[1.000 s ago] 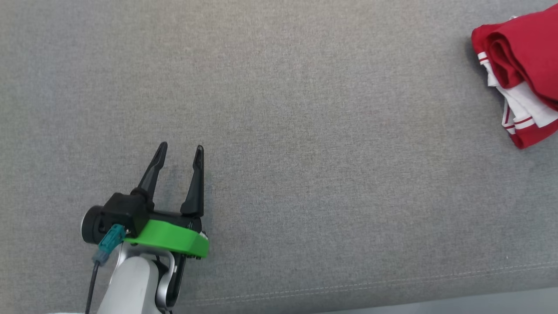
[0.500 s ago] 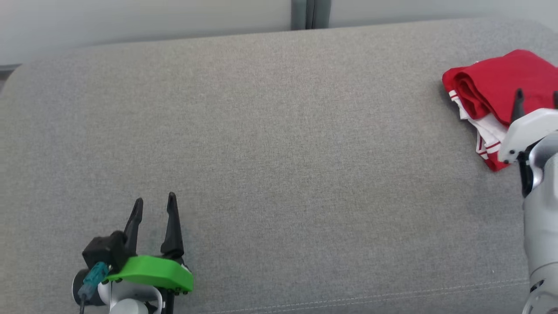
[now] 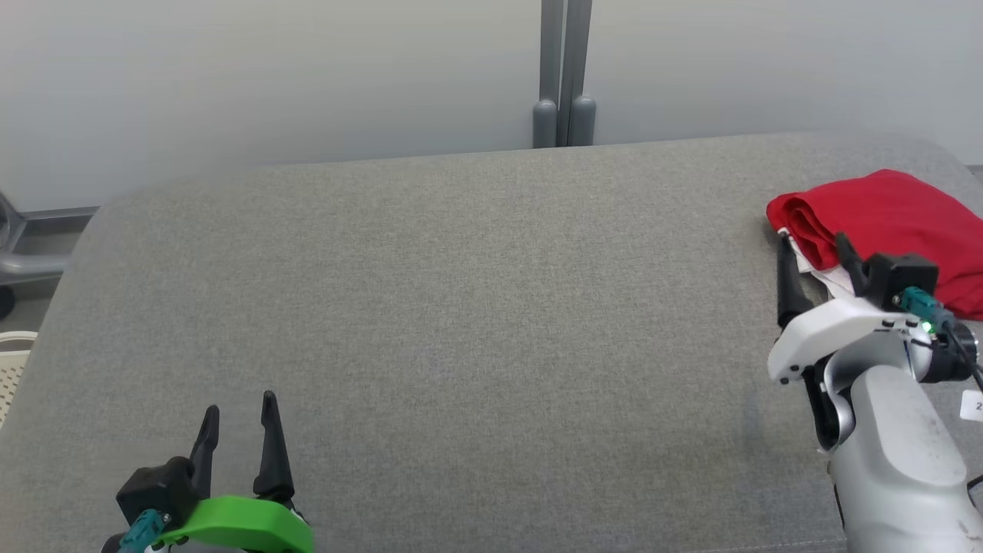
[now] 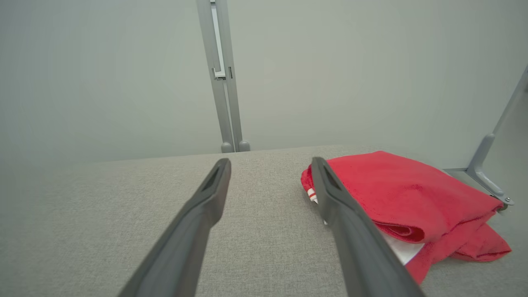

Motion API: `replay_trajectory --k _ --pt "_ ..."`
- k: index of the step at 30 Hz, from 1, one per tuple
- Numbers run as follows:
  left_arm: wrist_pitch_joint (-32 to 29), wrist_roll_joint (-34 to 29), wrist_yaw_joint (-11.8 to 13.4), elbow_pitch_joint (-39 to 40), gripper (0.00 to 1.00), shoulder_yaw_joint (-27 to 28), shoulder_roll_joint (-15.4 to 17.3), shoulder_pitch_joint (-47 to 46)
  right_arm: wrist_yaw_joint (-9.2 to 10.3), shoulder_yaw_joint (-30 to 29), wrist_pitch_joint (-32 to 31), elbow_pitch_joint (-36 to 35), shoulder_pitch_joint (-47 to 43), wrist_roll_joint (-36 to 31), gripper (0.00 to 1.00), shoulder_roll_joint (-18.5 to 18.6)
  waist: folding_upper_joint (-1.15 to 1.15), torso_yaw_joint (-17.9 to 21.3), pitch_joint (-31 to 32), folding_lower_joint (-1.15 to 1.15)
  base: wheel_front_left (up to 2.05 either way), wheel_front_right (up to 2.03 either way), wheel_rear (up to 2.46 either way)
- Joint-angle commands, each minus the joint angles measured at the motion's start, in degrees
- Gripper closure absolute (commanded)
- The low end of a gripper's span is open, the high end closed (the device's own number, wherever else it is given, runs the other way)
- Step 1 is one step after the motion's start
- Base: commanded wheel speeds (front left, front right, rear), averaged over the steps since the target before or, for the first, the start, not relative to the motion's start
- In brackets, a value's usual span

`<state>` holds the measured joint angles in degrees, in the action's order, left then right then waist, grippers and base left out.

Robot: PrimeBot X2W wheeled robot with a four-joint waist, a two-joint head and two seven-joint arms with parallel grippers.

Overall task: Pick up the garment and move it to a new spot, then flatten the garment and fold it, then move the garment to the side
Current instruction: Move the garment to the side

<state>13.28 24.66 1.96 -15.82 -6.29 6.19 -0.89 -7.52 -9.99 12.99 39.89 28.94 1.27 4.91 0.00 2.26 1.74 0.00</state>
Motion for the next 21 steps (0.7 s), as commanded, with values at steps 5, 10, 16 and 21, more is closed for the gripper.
replay_trajectory --k 5,10,16,21 --pt "1.1 -1.3 0.0 0.8 0.00 0.6 1.3 1.7 0.08 4.4 -1.4 -9.3 -8.4 5.0 0.00 -0.9 0.00 -1.5 1.5 0.00 0.00 0.00 0.00" --pt "1.5 -2.3 -0.4 1.2 0.00 0.6 1.9 2.4 0.08 5.9 -2.2 -15.7 -14.7 7.0 0.00 -1.5 0.00 -2.6 1.7 0.00 0.00 0.00 0.00" --pt "2.0 -3.2 -1.9 1.2 0.00 0.6 2.2 3.5 0.08 6.9 -2.4 -20.1 -20.1 7.3 0.00 -1.9 0.00 -3.7 1.7 0.00 0.00 0.00 0.00" --pt "1.9 -4.4 -2.5 1.0 0.00 0.7 1.6 4.5 0.08 9.0 -1.9 -21.5 -23.5 8.6 0.00 -2.0 0.00 -4.2 2.1 0.00 0.00 0.00 0.00"
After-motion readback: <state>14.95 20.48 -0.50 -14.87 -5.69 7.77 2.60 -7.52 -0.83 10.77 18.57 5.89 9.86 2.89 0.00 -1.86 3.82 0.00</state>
